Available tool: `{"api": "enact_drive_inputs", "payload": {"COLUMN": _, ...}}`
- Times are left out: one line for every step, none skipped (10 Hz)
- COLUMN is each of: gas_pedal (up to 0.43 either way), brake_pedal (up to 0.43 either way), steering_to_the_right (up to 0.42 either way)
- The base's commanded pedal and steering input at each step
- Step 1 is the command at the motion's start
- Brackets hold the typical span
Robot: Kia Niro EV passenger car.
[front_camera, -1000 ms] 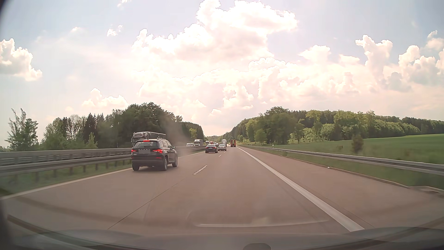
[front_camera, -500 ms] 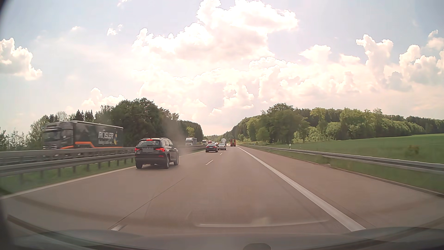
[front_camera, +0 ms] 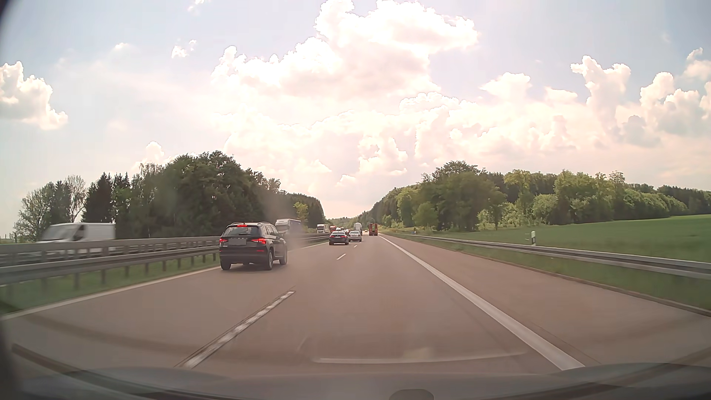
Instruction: Follow the waypoints while adhering to traffic rules and regulations
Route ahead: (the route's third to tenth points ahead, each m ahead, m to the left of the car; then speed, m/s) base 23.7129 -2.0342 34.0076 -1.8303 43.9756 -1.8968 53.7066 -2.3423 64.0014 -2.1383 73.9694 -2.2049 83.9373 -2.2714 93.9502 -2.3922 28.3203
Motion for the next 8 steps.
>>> {"api": "enact_drive_inputs", "payload": {"gas_pedal": 0.189, "brake_pedal": 0.0, "steering_to_the_right": -0.003}}
{"api": "enact_drive_inputs", "payload": {"gas_pedal": 0.189, "brake_pedal": 0.0, "steering_to_the_right": -0.003}}
{"api": "enact_drive_inputs", "payload": {"gas_pedal": 0.189, "brake_pedal": 0.0, "steering_to_the_right": -0.003}}
{"api": "enact_drive_inputs", "payload": {"gas_pedal": 0.189, "brake_pedal": 0.0, "steering_to_the_right": -0.003}}
{"api": "enact_drive_inputs", "payload": {"gas_pedal": 0.189, "brake_pedal": 0.0, "steering_to_the_right": -0.003}}
{"api": "enact_drive_inputs", "payload": {"gas_pedal": 0.189, "brake_pedal": 0.0, "steering_to_the_right": -0.004}}
{"api": "enact_drive_inputs", "payload": {"gas_pedal": 0.189, "brake_pedal": 0.0, "steering_to_the_right": -0.004}}
{"api": "enact_drive_inputs", "payload": {"gas_pedal": 0.189, "brake_pedal": 0.0, "steering_to_the_right": -0.004}}
